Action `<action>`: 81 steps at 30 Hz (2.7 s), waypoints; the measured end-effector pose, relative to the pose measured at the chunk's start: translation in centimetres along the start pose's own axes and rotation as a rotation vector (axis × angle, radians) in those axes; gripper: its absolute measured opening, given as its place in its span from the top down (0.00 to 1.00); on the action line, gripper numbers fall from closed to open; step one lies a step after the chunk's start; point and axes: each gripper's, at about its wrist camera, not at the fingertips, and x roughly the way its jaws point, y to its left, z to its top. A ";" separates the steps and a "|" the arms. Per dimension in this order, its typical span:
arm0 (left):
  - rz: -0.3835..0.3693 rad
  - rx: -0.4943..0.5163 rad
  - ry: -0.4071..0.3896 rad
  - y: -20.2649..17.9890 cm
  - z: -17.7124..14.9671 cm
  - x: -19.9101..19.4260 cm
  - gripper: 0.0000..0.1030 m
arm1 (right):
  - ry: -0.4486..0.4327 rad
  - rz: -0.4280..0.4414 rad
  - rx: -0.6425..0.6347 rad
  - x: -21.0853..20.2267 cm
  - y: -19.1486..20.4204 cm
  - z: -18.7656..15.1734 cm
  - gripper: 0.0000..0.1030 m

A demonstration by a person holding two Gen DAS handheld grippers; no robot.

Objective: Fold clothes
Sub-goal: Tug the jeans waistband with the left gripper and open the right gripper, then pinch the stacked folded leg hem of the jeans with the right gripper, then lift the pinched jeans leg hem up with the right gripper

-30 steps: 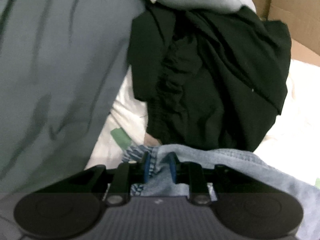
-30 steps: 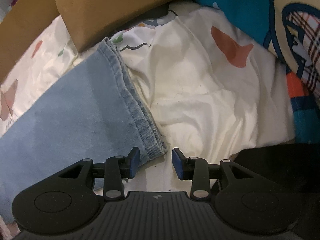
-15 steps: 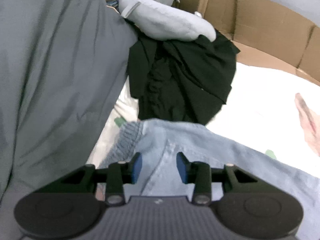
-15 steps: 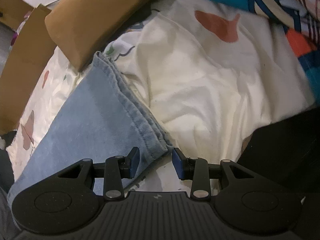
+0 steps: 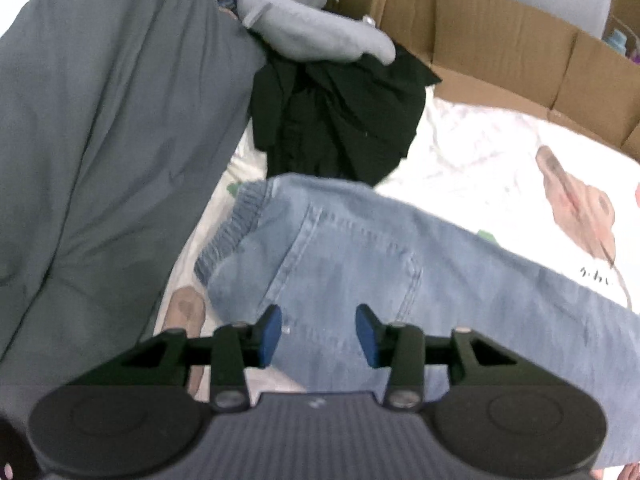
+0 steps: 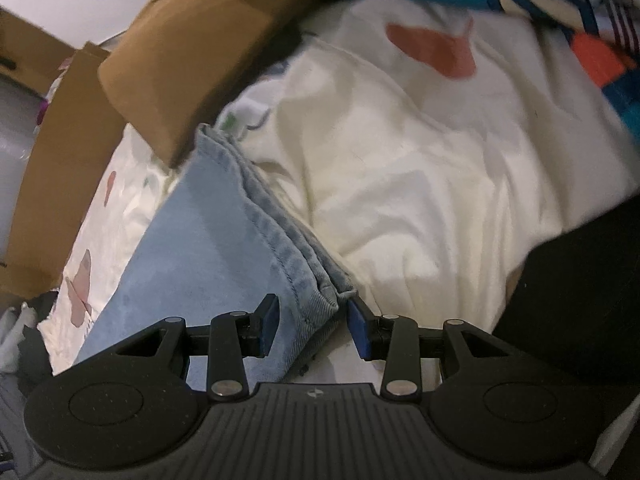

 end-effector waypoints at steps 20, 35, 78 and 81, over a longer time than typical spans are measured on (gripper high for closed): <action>-0.011 0.081 0.113 -3.6 -3.6 2.8 0.54 | -0.004 0.165 0.258 2.2 -4.2 -0.6 0.58; 0.046 0.119 0.122 -3.4 -4.3 3.6 0.54 | 0.024 0.241 0.173 2.3 -3.5 0.7 0.58; 0.030 0.146 0.158 -3.5 -6.2 5.4 0.53 | 0.365 0.323 -0.169 10.2 2.3 8.8 0.90; 0.025 0.140 0.157 -3.4 -6.5 5.8 0.53 | 0.368 0.286 -0.198 10.1 2.8 8.6 0.91</action>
